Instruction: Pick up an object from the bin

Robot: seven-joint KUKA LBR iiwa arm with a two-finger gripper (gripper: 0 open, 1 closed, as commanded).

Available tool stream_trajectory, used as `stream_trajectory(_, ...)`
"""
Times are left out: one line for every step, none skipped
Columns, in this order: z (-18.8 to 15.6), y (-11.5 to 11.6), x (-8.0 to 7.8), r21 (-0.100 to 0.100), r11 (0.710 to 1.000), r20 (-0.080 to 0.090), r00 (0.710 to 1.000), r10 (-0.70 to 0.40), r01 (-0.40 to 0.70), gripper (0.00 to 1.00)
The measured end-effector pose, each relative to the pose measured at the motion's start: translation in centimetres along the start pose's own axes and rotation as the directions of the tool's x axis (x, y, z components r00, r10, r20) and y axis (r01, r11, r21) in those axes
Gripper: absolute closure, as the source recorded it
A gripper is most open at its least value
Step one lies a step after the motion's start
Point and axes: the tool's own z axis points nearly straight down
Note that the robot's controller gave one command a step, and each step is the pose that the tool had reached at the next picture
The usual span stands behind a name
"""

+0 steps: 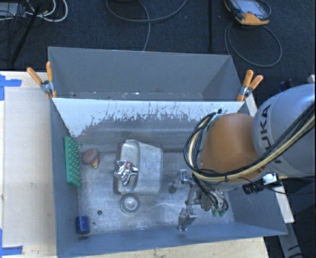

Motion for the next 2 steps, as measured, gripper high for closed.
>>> stream_trajectory(6.1,-6.8,-6.9,0.003,0.999,0.014,0.999,0.032,-0.032,0.0)
stream_trajectory(5.5,-1.8,-7.7,0.003,1.0,0.013,1.0,0.01,-0.01,0.0)
